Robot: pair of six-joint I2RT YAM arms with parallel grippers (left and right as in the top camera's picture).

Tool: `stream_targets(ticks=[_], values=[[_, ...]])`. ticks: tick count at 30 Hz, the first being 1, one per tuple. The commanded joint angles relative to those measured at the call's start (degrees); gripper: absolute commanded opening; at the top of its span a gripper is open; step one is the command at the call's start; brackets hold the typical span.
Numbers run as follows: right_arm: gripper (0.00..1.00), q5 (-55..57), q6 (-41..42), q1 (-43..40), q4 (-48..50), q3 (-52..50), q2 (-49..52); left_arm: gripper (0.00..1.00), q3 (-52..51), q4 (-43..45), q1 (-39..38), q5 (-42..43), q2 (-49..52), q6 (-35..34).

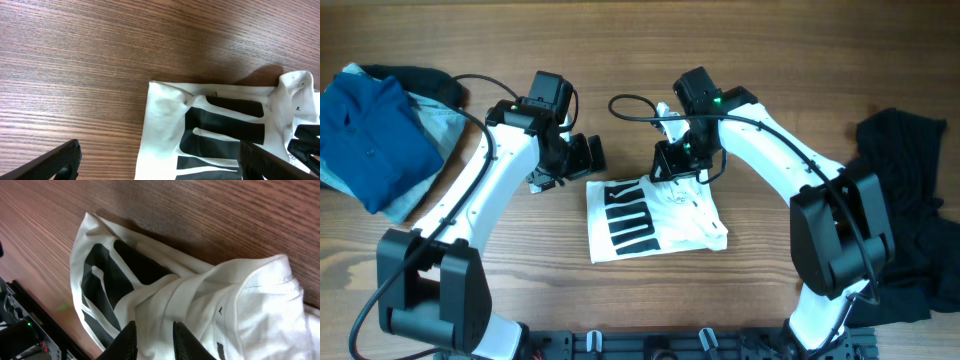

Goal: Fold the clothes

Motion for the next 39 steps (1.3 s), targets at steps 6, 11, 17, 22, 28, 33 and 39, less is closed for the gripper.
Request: stream_targets(ticks=[6, 11, 17, 22, 28, 33, 39], values=[[0.23, 2.16, 4.37, 0.48, -0.68, -0.55, 0.35, 1.00, -0.11, -0.11, 0.26, -0.55, 0.00, 1.11], [0.23, 5.35, 7.43, 0.63, -0.52, -0.92, 0.35, 1.00, -0.11, -0.31, 0.26, -0.55, 0.00, 1.11], [0.23, 3.41, 7.32, 1.31, 1.46, -3.23, 0.35, 1.00, -0.11, -0.28, 0.26, -0.55, 0.00, 1.11], [0.19, 1.36, 7.13, 1.49, 4.94, -4.37, 0.33, 1.00, -0.11, -0.31, 0.26, -0.57, 0.00, 1.11], [0.19, -0.55, 4.39, 0.13, 5.86, -2.47, 0.31, 1.00, -0.11, -0.31, 0.26, -0.57, 0.00, 1.11], [0.20, -0.92, 2.86, 0.61, 3.39, -2.49, 0.33, 1.00, -0.11, -0.28, 0.26, -0.57, 0.00, 1.11], [0.20, -0.83, 2.71, 3.04, 4.31, -2.51, 0.33, 1.00, -0.11, -0.31, 0.26, -0.55, 0.00, 1.11]])
